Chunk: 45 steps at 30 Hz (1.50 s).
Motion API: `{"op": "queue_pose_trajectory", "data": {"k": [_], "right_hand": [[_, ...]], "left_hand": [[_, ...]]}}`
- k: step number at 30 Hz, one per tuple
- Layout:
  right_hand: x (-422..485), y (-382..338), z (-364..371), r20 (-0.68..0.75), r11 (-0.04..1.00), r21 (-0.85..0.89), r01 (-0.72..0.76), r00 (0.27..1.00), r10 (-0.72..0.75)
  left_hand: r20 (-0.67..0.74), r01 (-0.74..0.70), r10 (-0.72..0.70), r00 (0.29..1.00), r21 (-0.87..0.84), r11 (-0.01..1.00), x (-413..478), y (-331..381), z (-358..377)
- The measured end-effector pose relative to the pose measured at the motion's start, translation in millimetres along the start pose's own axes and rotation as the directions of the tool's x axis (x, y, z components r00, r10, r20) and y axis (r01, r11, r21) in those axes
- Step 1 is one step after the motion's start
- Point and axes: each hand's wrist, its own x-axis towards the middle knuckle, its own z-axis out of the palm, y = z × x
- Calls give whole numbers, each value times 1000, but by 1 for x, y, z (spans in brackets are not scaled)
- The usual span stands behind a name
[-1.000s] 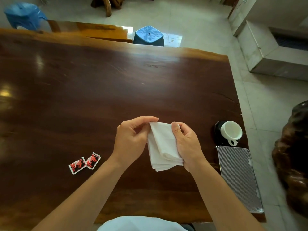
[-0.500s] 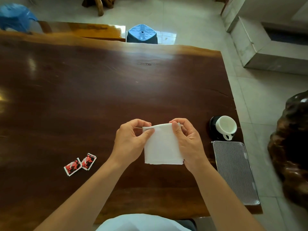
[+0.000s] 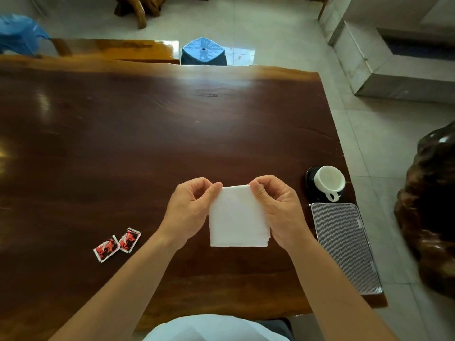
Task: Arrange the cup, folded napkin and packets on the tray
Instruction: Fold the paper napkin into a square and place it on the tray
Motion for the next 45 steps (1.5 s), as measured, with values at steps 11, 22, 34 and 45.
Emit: {"op": "queue_pose_trajectory", "data": {"k": [11,22,34,45], "right_hand": [[1,-16,-15,129,994,-102,26,992,-12],[4,-46,-20,415,686,-672,278,909,39],[-2,-24,-10,248,830,-527,181,967,-53],[-13,-15,4,-9,995,-102,10,1000,-11]], "left_hand": [[350,166,-163,922,21,986,1,13,-16],[333,-35,-50,942,246,969,1,15,-25],[263,-189,123,957,241,952,-2,7,-22],[-45,-104,98,994,-163,981,-8,-1,10]]}}
